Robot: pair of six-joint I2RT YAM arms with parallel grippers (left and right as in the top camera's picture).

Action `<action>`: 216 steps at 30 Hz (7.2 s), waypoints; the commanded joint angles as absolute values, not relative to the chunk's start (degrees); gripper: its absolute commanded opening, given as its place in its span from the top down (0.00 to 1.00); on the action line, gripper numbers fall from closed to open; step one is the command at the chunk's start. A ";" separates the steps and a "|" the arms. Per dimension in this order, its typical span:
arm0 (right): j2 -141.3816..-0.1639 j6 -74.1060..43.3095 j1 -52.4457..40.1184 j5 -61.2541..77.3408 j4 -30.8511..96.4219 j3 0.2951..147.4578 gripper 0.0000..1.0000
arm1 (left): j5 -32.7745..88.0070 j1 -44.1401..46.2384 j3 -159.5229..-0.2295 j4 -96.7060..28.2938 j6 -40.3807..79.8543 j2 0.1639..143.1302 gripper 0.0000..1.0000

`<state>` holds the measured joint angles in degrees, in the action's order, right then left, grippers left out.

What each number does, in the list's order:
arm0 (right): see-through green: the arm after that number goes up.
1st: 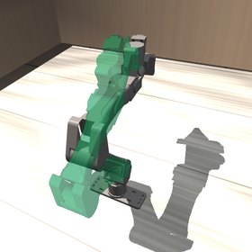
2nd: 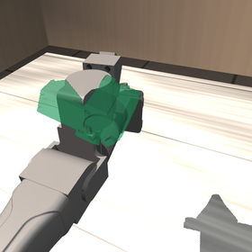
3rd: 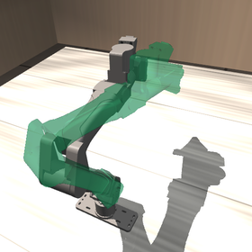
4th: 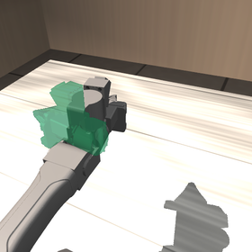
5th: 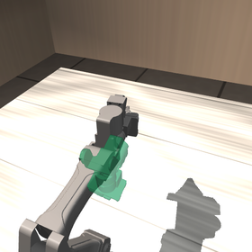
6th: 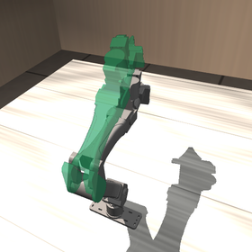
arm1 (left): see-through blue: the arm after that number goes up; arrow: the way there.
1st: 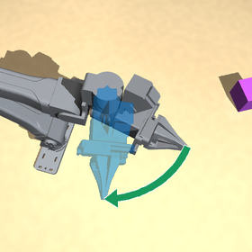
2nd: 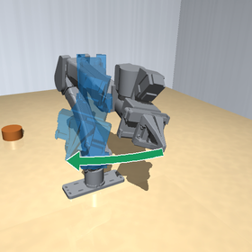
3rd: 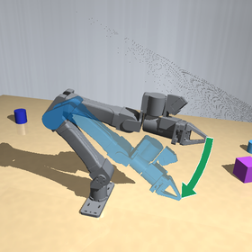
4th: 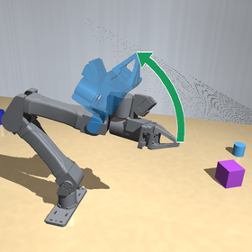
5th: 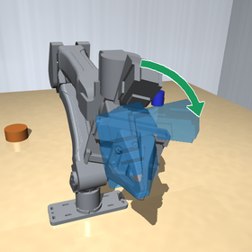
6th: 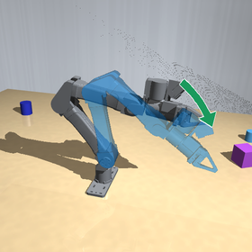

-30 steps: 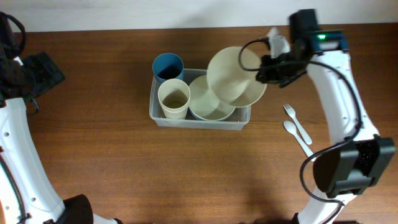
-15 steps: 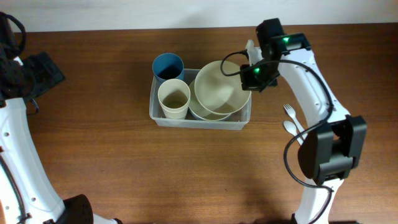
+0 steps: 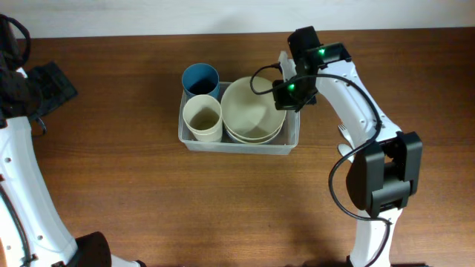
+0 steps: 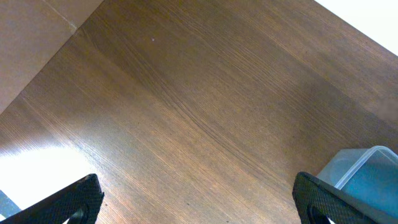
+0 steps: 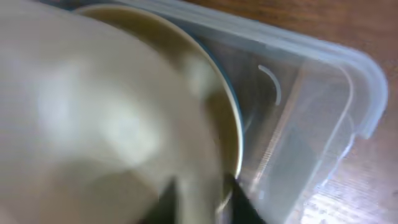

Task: Pack container
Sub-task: 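Move the right gripper right to the white fork and spoon, then grasp the white fork by its head with the right gripper, then carry the fork to the container's right edge and drop it in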

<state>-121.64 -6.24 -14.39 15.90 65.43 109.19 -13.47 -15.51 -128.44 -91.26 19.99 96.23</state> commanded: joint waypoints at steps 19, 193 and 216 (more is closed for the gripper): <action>-122.15 -4.75 -12.93 15.55 81.69 127.79 0.54 | -13.26 -15.66 -128.29 -91.35 20.58 96.42 0.00; -118.56 3.57 1.15 54.24 61.60 108.01 0.68 | -13.26 -15.66 -128.29 -91.35 20.58 96.42 0.00; -117.54 4.27 6.92 37.54 72.62 112.55 0.62 | -13.26 -15.66 -128.29 -91.35 20.58 96.42 0.00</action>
<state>-118.37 2.20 3.99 46.70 69.82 109.67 -13.47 -15.51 -128.44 -91.26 20.01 96.23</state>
